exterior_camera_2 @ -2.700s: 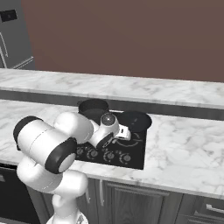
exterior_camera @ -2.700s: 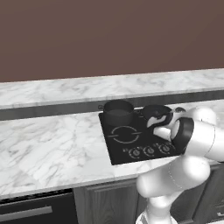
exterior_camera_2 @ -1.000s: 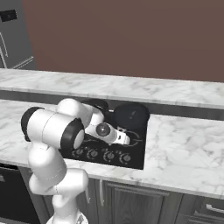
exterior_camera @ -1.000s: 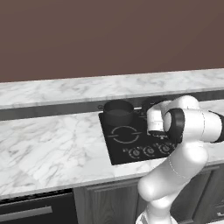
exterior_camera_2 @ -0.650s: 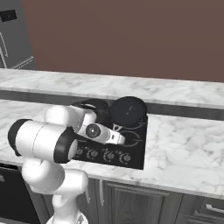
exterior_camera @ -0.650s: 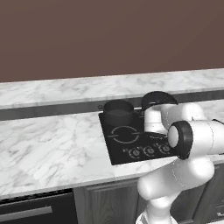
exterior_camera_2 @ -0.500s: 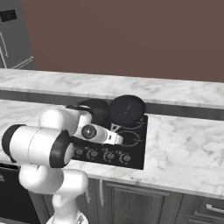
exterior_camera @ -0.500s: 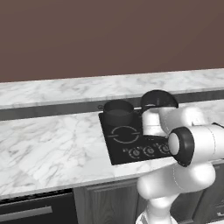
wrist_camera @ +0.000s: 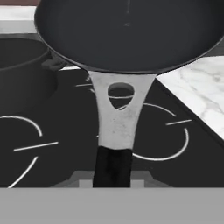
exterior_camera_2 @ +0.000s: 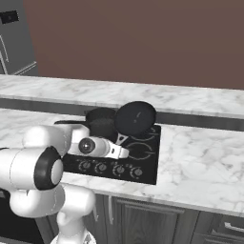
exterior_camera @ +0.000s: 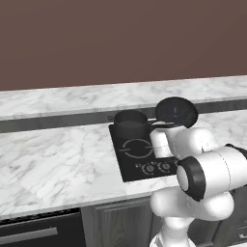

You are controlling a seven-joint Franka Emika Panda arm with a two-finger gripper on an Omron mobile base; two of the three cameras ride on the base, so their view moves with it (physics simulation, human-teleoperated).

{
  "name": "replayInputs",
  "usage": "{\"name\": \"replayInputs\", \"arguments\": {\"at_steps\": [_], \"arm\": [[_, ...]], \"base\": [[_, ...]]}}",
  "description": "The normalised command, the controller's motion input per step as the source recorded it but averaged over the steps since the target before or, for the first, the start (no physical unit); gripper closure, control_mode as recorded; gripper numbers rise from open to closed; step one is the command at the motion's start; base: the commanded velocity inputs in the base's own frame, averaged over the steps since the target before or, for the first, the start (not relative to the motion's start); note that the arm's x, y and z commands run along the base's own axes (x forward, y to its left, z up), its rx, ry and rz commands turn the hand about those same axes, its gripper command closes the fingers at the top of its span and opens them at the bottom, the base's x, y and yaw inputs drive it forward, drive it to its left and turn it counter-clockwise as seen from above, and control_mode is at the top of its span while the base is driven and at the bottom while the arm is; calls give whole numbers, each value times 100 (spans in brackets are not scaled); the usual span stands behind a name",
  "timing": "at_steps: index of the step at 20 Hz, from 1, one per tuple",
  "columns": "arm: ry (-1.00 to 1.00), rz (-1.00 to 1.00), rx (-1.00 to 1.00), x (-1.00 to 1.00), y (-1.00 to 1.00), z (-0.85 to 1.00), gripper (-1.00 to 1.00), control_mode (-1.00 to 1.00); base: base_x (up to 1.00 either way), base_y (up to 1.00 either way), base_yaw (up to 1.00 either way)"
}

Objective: Move the pot and pan from the stove into the sink.

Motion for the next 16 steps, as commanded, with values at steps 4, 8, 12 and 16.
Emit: {"name": "replayInputs", "arguments": {"at_steps": [4, 8, 12, 16], "arm": [[4, -2, 12, 9, -18, 68, 100, -100], [6, 0, 16, 6, -18, 100, 100, -100], [11, 0, 15, 7, -7, 100, 100, -100], [16, 0, 13, 6, 0, 100, 100, -100]], "base": [[0, 0, 0], [0, 0, 0], [0, 0, 0], [0, 0, 0]]}}
